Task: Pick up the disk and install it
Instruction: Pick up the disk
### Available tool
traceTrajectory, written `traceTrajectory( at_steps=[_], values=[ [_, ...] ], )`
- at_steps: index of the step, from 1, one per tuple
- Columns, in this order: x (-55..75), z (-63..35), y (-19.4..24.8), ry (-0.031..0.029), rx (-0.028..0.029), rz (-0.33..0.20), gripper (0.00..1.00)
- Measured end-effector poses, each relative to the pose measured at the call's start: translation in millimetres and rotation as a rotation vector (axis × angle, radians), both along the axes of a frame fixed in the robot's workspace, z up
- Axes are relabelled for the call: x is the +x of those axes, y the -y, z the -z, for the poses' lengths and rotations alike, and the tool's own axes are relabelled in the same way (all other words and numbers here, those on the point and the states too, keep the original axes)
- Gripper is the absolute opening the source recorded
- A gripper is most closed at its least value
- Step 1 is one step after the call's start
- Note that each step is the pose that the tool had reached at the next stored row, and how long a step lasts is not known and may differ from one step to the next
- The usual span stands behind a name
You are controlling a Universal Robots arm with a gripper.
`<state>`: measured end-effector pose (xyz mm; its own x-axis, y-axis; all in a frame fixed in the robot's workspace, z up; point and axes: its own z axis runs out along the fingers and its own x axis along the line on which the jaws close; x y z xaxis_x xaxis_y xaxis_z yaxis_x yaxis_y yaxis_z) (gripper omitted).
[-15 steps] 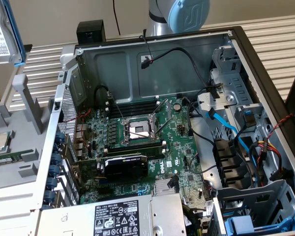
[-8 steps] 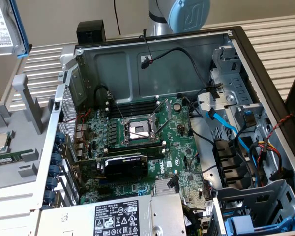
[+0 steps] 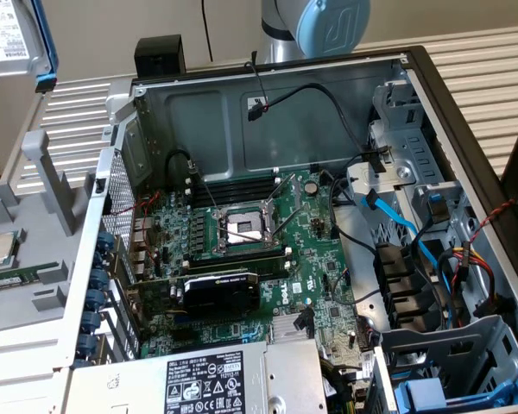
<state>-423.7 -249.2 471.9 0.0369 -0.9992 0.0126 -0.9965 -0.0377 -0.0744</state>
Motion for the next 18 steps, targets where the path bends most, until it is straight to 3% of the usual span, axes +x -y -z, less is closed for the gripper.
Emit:
traceTrajectory(
  at_steps=[8, 18],
  values=[
    [26.5, -16.8, 0.1, 0.0000, 0.0061, 0.000, 0.37],
    [66.2, -34.3, 2.1, -0.0001, 0.0087, 0.000, 0.37]
  ],
)
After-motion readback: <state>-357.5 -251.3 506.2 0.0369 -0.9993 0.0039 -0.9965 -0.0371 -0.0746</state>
